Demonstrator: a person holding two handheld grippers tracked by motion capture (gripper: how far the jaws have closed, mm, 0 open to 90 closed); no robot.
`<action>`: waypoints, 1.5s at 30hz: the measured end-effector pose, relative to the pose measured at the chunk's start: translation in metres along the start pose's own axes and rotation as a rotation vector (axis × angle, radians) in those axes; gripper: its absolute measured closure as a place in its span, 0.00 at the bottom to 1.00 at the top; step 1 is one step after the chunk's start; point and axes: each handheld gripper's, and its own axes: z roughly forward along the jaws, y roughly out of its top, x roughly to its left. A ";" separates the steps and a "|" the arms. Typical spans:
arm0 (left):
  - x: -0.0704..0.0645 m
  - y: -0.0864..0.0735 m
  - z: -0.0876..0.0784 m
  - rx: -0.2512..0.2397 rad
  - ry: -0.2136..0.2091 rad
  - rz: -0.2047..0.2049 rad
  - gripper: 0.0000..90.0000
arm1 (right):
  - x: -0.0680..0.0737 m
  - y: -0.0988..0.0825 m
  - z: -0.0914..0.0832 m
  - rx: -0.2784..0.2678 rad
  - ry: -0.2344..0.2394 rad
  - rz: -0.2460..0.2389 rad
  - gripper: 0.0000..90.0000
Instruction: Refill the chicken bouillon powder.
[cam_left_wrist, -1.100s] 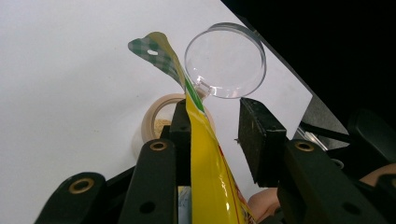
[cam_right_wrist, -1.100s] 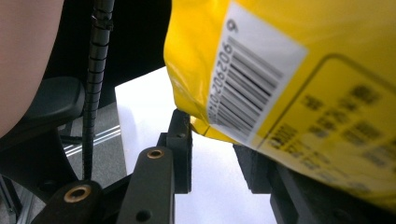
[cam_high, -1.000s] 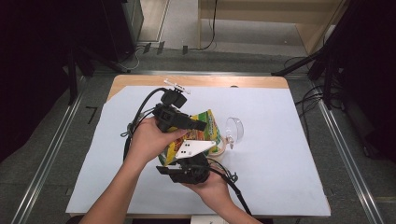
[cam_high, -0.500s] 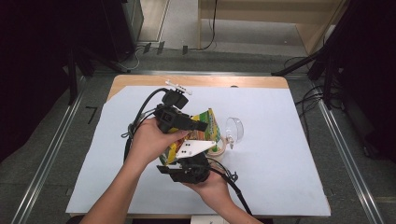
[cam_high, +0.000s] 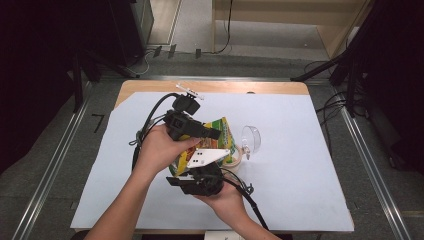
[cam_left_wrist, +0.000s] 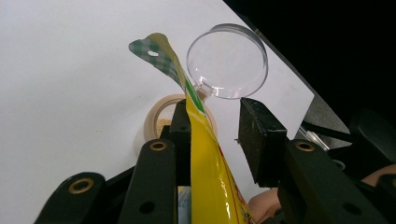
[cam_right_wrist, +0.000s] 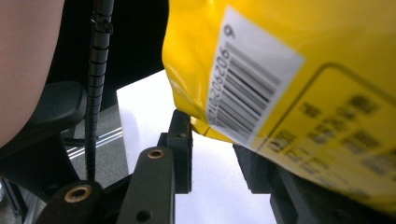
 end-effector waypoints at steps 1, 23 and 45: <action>0.000 0.000 0.000 0.001 -0.001 0.001 0.75 | 0.000 0.000 0.000 0.000 0.000 0.001 0.77; -0.002 0.002 0.002 -0.012 -0.005 0.008 0.75 | -0.002 0.000 -0.003 0.010 -0.014 -0.016 0.77; -0.002 0.002 0.002 -0.004 0.003 0.003 0.77 | 0.000 -0.002 -0.005 -0.010 -0.024 -0.030 0.78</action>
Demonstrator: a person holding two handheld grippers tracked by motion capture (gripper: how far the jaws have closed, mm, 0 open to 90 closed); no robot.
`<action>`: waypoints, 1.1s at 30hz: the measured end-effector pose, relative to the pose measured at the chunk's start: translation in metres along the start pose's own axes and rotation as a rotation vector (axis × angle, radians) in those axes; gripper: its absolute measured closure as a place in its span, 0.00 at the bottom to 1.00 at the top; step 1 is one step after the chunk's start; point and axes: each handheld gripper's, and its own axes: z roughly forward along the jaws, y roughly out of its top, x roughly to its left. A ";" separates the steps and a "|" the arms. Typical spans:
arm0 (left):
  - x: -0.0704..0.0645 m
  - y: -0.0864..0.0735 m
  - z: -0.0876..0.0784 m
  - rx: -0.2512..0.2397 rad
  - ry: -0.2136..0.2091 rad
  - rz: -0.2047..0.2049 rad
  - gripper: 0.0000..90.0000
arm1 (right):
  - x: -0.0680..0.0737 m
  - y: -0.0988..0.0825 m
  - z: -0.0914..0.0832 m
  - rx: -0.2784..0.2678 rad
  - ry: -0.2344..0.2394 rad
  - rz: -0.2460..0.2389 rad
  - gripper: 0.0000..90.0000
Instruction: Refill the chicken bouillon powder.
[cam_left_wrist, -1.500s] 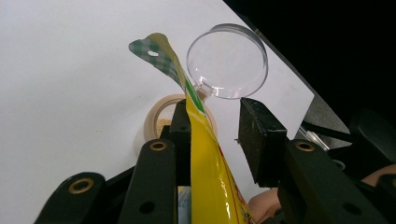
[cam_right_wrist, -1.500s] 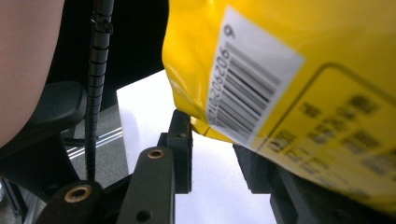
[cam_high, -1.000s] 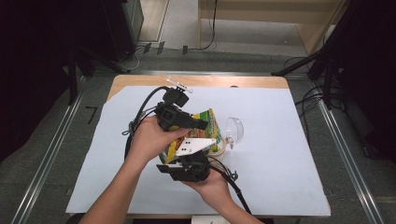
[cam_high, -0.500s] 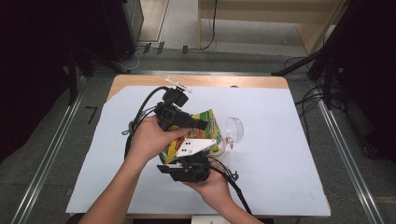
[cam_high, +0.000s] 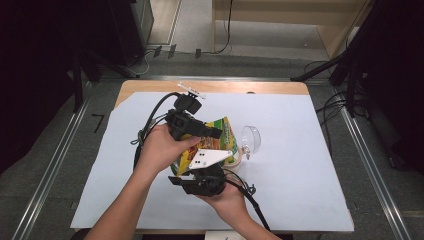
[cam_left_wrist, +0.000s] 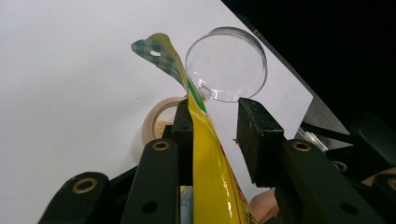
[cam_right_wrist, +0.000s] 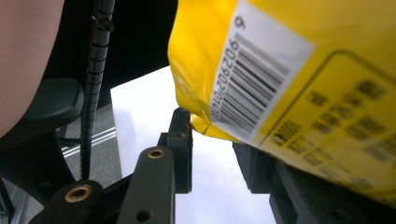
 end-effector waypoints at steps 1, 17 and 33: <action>0.000 0.000 0.000 0.002 0.001 0.003 0.77 | 0.000 0.000 0.000 0.000 0.000 0.002 0.78; -0.002 0.000 0.001 0.003 -0.003 0.015 0.78 | 0.000 -0.001 0.000 0.001 -0.008 0.012 0.78; -0.004 0.001 0.001 -0.004 0.015 0.014 0.78 | 0.003 0.001 -0.001 0.003 -0.014 -0.006 0.79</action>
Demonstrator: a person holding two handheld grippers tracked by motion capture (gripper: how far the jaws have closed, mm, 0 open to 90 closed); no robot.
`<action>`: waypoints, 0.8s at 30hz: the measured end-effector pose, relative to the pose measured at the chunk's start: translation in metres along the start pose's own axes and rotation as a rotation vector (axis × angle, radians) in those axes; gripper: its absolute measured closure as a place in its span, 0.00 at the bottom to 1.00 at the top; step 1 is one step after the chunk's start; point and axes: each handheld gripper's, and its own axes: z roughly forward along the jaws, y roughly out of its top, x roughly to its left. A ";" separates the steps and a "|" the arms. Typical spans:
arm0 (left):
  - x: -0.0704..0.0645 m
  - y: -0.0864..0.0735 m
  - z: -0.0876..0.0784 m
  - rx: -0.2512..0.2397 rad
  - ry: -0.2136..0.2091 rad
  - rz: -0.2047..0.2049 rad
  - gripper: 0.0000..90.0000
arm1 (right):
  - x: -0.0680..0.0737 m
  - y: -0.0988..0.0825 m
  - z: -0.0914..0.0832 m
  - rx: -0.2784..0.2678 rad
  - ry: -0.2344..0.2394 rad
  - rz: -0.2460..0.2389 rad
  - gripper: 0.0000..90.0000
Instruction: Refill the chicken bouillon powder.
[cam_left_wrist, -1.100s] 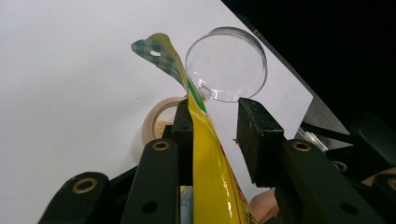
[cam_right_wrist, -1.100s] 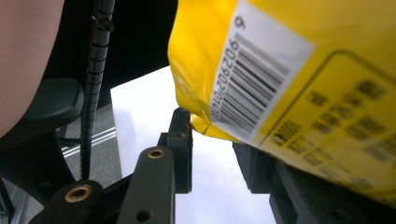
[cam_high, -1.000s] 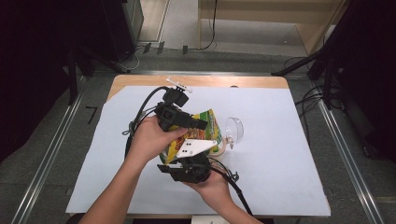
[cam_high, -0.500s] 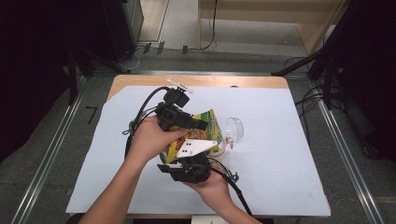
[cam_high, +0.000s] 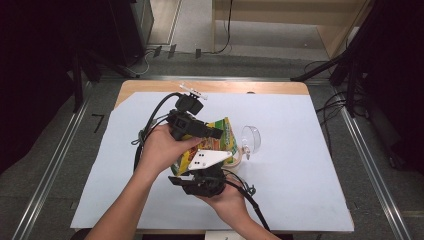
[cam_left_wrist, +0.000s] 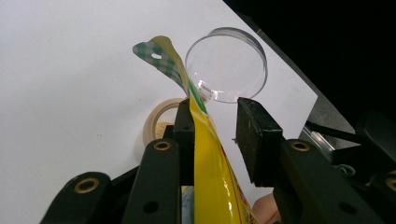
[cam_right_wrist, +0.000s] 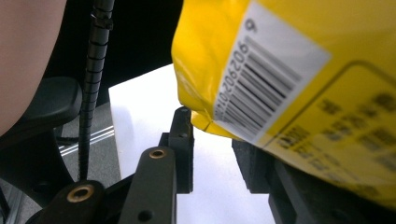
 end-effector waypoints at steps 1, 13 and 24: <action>-0.001 0.000 0.000 -0.001 0.000 0.000 0.78 | 0.000 0.000 0.000 -0.002 0.002 0.002 0.79; -0.001 0.000 0.001 0.001 0.001 0.001 0.78 | -0.001 -0.001 0.000 -0.006 0.004 0.002 0.79; 0.000 0.000 0.001 -0.003 -0.001 0.005 0.78 | -0.002 -0.001 0.001 -0.007 -0.002 -0.006 0.79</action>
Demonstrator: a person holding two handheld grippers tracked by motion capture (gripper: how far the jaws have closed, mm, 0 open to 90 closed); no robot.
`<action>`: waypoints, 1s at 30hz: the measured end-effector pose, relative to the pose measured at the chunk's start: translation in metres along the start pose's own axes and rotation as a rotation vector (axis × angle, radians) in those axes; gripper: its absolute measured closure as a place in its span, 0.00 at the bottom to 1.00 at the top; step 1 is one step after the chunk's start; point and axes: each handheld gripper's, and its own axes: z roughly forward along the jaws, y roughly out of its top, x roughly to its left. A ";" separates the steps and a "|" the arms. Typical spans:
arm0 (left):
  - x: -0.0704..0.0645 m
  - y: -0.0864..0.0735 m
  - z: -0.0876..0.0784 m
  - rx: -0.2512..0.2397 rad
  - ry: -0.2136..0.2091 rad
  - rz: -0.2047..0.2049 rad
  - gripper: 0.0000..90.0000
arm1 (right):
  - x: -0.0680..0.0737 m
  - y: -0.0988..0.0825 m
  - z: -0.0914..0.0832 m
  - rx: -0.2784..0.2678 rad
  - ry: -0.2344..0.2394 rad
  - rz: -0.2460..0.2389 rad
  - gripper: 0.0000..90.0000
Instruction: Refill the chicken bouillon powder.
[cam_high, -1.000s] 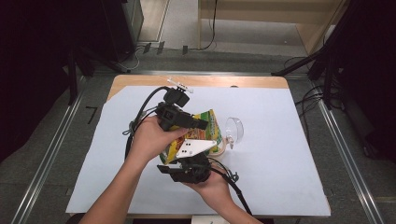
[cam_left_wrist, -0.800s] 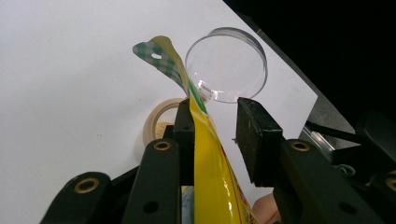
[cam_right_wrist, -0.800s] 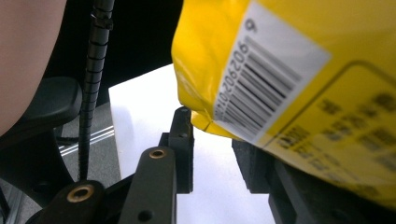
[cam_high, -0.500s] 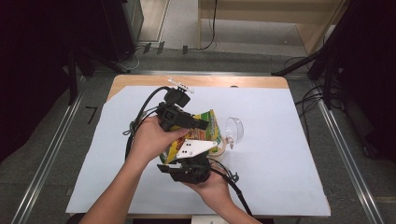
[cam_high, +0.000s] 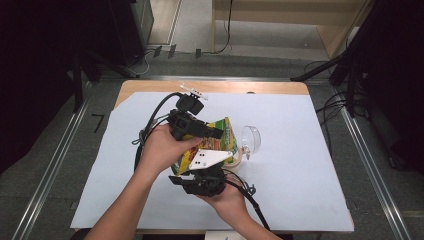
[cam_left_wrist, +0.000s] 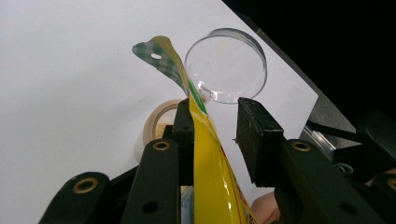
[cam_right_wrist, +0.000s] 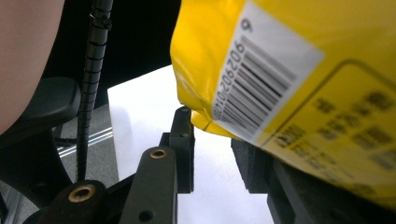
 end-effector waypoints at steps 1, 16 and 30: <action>0.000 0.000 0.000 0.000 0.000 0.000 0.78 | 0.000 0.000 0.000 0.001 0.001 0.001 0.79; 0.000 0.000 0.001 -0.002 0.005 0.006 0.78 | -0.003 0.000 0.000 0.006 -0.001 -0.004 0.79; 0.001 0.001 0.000 -0.007 0.005 0.007 0.77 | -0.003 0.001 0.000 0.012 0.002 -0.005 0.79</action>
